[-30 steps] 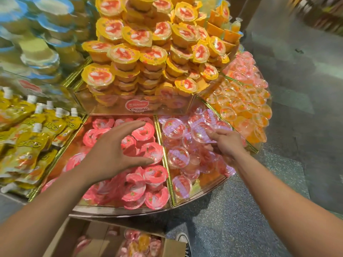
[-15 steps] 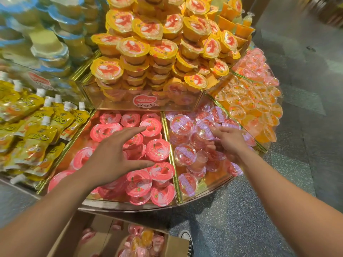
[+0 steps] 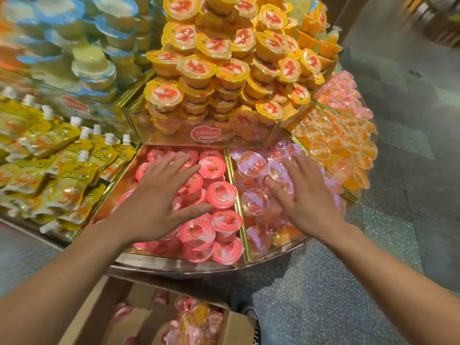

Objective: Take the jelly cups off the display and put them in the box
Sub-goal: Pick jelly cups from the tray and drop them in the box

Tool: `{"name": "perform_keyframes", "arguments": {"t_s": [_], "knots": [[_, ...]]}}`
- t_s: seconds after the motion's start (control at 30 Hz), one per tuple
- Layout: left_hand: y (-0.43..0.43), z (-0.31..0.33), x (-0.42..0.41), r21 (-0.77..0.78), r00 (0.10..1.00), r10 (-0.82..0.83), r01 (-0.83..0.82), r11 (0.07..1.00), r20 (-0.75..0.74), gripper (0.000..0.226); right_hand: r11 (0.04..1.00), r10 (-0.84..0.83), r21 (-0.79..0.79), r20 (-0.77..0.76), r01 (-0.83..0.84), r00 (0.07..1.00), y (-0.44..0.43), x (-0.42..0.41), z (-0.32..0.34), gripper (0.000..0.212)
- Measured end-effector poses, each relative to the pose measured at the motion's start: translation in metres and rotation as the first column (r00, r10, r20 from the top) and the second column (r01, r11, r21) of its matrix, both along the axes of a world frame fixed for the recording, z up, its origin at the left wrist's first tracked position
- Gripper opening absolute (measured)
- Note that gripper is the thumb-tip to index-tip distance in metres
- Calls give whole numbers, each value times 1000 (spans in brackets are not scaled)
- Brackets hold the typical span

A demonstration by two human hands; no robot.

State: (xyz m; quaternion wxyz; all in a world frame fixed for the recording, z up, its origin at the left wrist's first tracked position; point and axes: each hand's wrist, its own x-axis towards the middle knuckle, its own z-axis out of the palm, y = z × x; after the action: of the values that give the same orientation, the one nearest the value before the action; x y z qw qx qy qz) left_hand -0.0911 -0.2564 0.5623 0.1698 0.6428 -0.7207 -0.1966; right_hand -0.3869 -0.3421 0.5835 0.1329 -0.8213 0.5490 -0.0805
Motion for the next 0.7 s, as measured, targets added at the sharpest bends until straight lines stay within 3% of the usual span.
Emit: {"name": "perform_keyframes", "arguments": {"t_s": [0.23,0.43,0.7], "knots": [[40,2,26,-34,997,-10,13,999,74,103,969,242,88,-133,-232,961,66,55,11,96],[97,-24,73,-148,992,-28,46,988,123,102,904,424,79,-39,-420,905,122,101,-19,90],[189,-95,141,-142,995,34,-20,990,96,97,792,608,38,56,-610,792,184,162,-101,88]]}}
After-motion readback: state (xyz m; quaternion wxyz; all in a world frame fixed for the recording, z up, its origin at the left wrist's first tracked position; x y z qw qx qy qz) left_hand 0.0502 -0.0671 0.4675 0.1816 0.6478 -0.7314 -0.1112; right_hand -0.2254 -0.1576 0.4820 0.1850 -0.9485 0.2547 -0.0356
